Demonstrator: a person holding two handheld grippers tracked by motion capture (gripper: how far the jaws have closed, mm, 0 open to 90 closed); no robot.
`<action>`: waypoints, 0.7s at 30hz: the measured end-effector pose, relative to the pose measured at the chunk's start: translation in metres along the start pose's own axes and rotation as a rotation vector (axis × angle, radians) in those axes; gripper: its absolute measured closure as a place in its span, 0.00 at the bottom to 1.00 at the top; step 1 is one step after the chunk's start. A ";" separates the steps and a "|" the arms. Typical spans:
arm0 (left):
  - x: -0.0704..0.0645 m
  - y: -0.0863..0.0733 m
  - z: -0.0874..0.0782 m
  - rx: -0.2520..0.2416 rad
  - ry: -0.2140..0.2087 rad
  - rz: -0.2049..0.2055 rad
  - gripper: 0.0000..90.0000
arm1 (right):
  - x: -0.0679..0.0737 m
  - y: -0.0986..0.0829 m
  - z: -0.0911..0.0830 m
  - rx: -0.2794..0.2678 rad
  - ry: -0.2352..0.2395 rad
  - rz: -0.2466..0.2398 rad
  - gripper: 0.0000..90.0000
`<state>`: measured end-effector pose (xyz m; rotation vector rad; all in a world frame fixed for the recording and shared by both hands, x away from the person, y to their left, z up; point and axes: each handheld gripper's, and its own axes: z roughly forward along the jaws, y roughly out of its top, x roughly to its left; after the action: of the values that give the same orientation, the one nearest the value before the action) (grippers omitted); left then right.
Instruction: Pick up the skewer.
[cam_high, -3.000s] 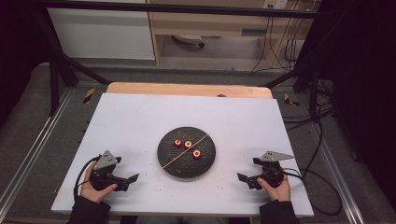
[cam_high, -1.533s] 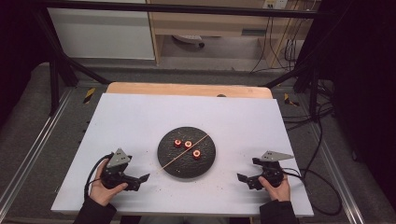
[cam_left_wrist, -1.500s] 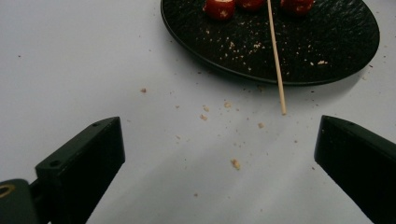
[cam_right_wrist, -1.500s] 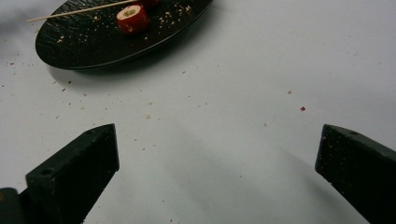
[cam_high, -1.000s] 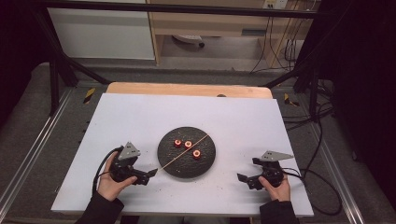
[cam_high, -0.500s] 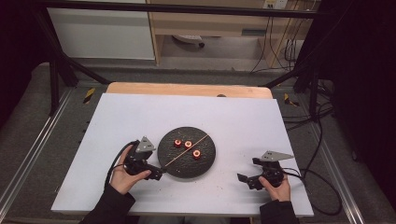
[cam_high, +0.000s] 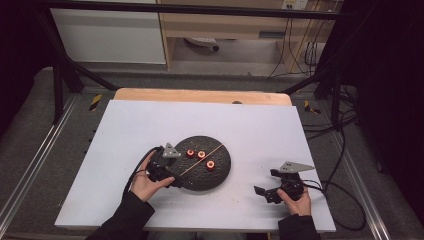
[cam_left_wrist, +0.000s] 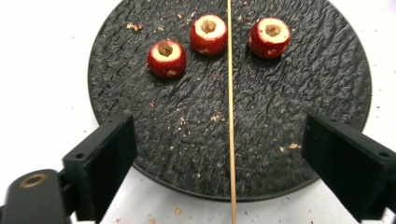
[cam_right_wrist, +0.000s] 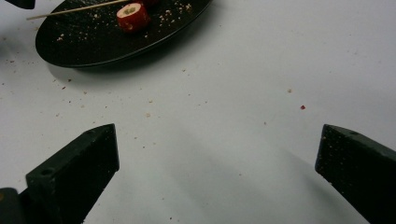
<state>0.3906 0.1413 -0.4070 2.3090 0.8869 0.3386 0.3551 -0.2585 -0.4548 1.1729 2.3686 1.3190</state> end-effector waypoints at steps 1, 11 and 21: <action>0.000 0.001 0.002 0.002 -0.001 -0.004 0.17 | 0.000 0.000 0.000 0.000 0.001 0.000 0.01; 0.000 0.009 0.014 0.056 -0.020 0.001 0.39 | 0.000 0.000 0.000 0.003 0.003 0.000 0.01; -0.002 0.014 0.021 0.106 -0.049 0.004 0.58 | 0.000 0.000 0.001 0.003 0.006 -0.003 0.01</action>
<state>0.4055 0.1221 -0.4139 2.4052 0.8957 0.2409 0.3555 -0.2583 -0.4553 1.1675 2.3764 1.3200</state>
